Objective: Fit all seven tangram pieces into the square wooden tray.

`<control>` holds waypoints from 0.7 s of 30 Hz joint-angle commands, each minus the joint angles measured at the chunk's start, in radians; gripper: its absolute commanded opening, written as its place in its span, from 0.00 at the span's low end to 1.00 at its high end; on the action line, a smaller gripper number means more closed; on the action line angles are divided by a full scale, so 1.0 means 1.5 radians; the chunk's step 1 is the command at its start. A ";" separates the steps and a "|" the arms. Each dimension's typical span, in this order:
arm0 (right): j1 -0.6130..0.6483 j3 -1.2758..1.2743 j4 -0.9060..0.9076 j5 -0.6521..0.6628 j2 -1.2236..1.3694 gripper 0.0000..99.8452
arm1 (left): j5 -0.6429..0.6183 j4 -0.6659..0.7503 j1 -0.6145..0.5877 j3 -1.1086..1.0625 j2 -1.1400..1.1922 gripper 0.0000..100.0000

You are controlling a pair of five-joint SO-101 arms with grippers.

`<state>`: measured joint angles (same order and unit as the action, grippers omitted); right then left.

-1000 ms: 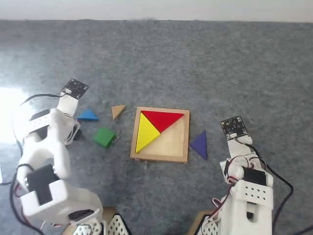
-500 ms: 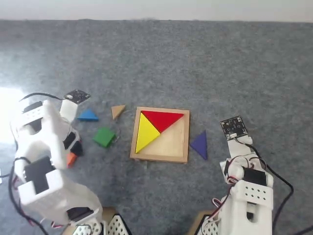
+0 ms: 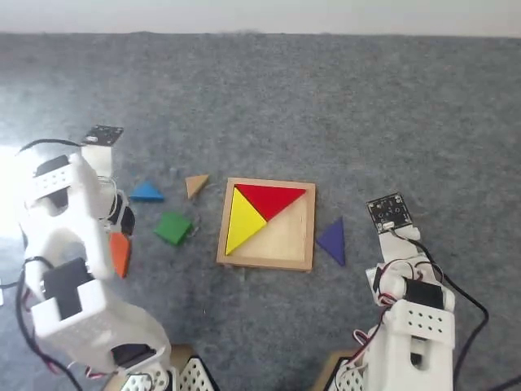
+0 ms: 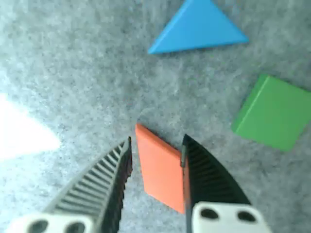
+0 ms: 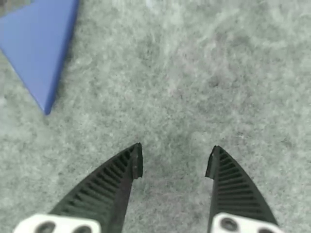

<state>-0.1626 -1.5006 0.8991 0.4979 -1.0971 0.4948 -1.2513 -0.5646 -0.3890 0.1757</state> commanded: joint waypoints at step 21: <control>0.006 0.003 -0.012 0.006 -0.001 0.22 | 0.110 0.162 -0.010 -0.426 -0.479 0.17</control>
<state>-0.1626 -1.5006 0.8991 0.4979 -1.0971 0.6513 -1.1301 -0.6076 -0.9106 -0.4780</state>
